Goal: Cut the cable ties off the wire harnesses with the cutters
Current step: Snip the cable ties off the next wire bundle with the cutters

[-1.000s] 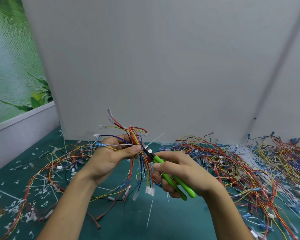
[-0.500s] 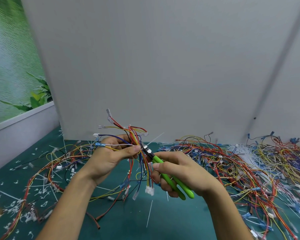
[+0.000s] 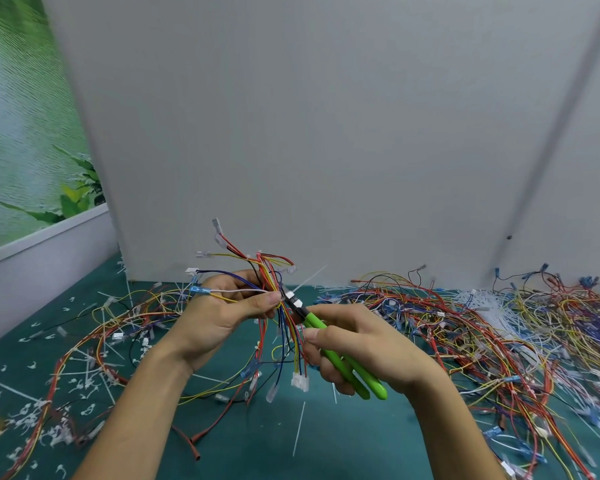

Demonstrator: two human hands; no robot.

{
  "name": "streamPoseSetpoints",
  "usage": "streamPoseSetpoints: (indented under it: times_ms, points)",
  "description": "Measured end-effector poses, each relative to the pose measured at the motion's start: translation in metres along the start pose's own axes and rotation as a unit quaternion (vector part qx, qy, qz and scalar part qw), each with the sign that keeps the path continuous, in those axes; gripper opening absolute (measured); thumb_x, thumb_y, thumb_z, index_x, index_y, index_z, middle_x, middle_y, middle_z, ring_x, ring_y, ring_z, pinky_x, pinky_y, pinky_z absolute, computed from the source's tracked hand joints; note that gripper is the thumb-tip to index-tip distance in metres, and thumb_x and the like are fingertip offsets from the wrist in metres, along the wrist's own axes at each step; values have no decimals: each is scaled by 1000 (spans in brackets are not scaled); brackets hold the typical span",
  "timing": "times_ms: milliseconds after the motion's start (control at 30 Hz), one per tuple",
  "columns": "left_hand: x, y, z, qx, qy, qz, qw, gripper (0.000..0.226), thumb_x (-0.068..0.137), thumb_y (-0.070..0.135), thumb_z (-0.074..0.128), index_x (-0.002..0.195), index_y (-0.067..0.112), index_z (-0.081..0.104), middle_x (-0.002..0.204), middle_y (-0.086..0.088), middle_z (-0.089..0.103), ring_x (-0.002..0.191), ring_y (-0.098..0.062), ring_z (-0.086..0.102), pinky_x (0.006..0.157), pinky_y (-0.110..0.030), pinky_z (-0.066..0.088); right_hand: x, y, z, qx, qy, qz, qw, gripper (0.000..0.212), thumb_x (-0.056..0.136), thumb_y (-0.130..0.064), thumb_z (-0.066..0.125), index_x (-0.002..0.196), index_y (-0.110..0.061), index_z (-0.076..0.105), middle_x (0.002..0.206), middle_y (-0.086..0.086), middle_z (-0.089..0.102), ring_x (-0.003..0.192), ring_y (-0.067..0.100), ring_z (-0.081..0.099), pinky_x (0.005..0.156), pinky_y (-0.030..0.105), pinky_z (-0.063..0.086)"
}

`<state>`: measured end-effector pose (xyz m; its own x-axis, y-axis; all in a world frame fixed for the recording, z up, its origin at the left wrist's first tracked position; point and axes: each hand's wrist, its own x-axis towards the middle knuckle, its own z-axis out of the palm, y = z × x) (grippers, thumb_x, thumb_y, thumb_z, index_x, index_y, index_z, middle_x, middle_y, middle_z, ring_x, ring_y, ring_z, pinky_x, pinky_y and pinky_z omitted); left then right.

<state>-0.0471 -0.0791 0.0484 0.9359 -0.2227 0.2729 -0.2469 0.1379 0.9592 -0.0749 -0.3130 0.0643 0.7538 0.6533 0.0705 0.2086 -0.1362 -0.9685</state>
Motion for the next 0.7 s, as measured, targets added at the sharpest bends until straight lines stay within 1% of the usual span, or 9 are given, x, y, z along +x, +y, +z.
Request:
streamPoseSetpoints:
  times_ms: [100,200,267,333,400,467,533,633,700]
  points:
    - [1,-1,0,-4,-4,1,1000,25,76,21,84,96,9,77,93,-14,73,87,-24,67,77,-28,57,0,3,-1,-10,5,-6,1000,11,101,-22,58,96,-16,65,78,4,57,58,24,49,52,31,46]
    - [1,-1,-1,-9,0,-1,1000,26,75,21,84,97,9,77,95,-15,73,88,-26,66,78,-29,57,-1,3,1,0,-1,-10,1000,15,103,-21,56,95,-27,68,80,3,55,58,22,44,50,27,41]
    - [0,0,-1,-9,-4,2,1000,24,76,20,80,97,9,77,96,-15,73,89,-25,67,78,-29,57,-1,3,0,0,-3,-9,1000,14,103,-20,56,98,-25,68,81,4,54,57,22,44,49,26,40]
    - [0,-1,-1,-7,-4,2,1000,26,76,20,78,98,7,76,97,-16,73,91,-25,67,78,-29,57,-1,2,-1,-3,-4,-2,1000,12,102,-21,57,99,-13,65,81,5,55,55,22,46,48,26,42]
    - [0,-2,-1,-2,-4,3,1000,34,76,21,78,103,1,74,100,-20,72,92,-27,67,79,-30,57,0,2,-2,3,-4,2,1000,21,99,-23,58,100,-2,59,79,6,56,54,22,49,48,29,44]
    - [0,-2,-1,5,-3,4,1000,40,75,23,79,104,-2,72,102,-22,72,93,-28,67,81,-32,57,0,2,-2,4,-6,-6,1000,18,99,-22,58,100,-4,61,79,7,57,55,25,50,50,33,46]
    - [0,-2,0,7,1,3,1000,38,73,24,80,102,0,74,100,-21,73,93,-28,68,81,-32,58,0,3,-2,-8,-6,-15,1000,11,103,-19,58,103,-11,65,80,5,58,57,27,51,53,35,49]
    - [1,-3,-1,4,6,0,1000,39,73,24,80,103,0,74,99,-18,73,92,-28,67,79,-30,57,0,5,-2,-24,4,-15,1000,14,107,-16,55,104,-21,68,81,3,57,60,28,48,52,32,47]
    - [1,-3,-1,2,7,0,1000,39,74,23,79,104,-1,73,99,-19,73,92,-28,67,79,-30,57,0,4,-2,-25,4,-14,1000,13,106,-17,56,102,-20,67,82,3,57,60,27,48,50,31,46]
